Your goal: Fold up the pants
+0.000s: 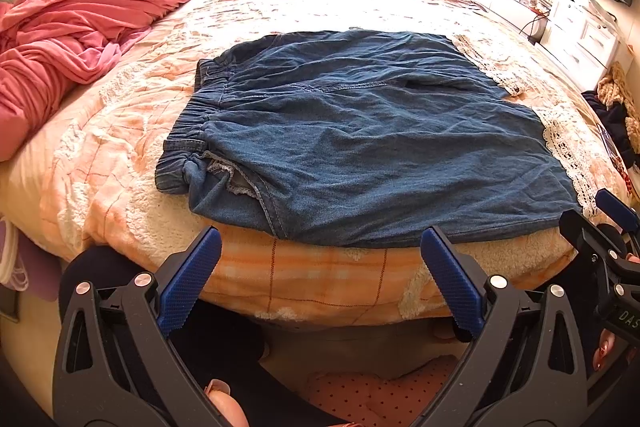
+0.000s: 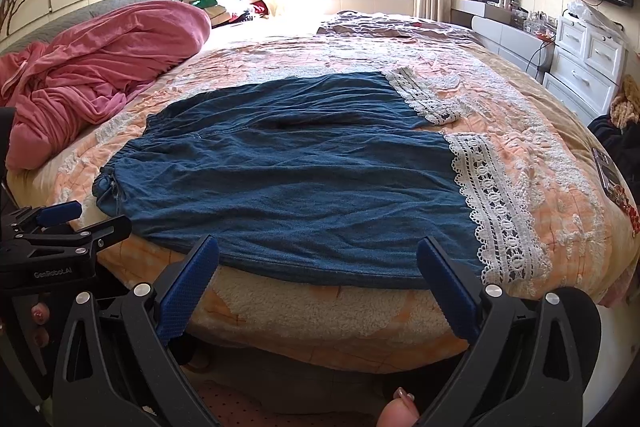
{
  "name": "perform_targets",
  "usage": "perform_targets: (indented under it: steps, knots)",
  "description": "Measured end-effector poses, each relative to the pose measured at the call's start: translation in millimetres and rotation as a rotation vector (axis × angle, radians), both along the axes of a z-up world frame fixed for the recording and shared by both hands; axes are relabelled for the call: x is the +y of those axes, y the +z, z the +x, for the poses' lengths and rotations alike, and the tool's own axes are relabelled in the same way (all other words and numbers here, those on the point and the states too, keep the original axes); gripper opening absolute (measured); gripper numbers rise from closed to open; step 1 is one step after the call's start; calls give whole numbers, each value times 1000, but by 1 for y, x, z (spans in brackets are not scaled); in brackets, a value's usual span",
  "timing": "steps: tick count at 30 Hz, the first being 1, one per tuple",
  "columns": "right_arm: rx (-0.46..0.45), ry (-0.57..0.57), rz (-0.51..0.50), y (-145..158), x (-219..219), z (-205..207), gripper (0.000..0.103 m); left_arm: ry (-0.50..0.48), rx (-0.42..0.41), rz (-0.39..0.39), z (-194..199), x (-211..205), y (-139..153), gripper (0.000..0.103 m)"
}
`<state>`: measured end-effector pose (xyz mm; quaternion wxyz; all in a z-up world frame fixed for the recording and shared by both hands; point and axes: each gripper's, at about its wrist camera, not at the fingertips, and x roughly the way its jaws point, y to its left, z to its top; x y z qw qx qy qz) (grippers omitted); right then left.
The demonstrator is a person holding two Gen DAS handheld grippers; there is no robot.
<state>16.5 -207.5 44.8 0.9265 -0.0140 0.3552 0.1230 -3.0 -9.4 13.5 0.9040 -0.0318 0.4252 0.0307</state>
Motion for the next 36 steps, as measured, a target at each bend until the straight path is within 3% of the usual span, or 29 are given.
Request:
perform_targets:
  steps: [22, 30, 36]
  knots:
    - [23, -27, -18, -6, 1, 26, 99, -27, -10, -27, 23, 5, -6, 94]
    - [6, 0, -21, 3, 9, 63, 99, -12, -7, -46, 49, 28, -1, 94]
    - [51, 62, 8, 7, 21, 100, 99, 48, -3, -33, 78, 60, 4, 94]
